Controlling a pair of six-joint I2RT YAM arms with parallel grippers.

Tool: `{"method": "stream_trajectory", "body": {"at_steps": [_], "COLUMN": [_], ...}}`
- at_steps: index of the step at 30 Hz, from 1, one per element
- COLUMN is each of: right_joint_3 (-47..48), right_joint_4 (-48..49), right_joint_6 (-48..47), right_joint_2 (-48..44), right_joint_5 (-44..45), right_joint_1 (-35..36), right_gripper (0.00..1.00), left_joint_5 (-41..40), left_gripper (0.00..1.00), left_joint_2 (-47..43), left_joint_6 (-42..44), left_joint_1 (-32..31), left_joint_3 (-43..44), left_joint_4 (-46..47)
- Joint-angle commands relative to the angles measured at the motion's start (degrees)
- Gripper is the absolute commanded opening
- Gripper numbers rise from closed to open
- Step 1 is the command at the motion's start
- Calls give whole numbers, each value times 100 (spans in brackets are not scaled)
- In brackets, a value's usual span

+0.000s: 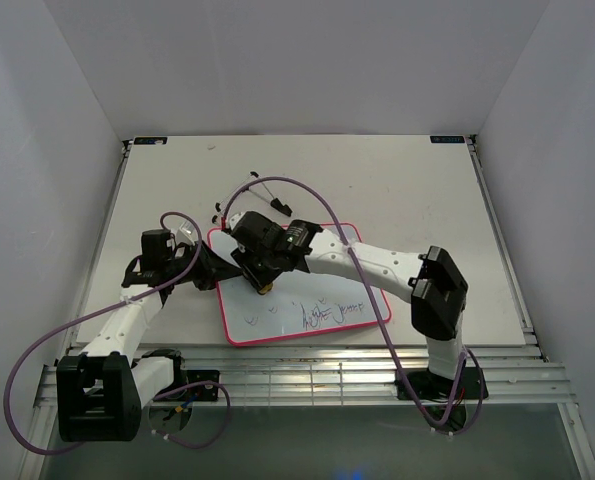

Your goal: Erase the whiteboard

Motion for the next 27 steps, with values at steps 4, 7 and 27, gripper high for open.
{"method": "stream_trajectory", "body": {"at_steps": [4,7,27], "right_joint_3": [-1170,-1250,280], "right_joint_4": [183,455,52], "right_joint_6": [292,433,1075], "right_joint_2": [-382,-435,805], "right_joint_5": [-885,-1139,-315], "right_joint_1": [524,524,357], "right_gripper": [29,29,29], "left_joint_5": [-1186,-1186,-1098], "left_gripper": [0,0,0], "left_joint_2": [-127,-136,-250], "left_joint_6": [530,530,521], "left_joint_1": [-118,-118,-118], "left_joint_3": [22,21,-23], "left_joint_4": [29,29,99]}}
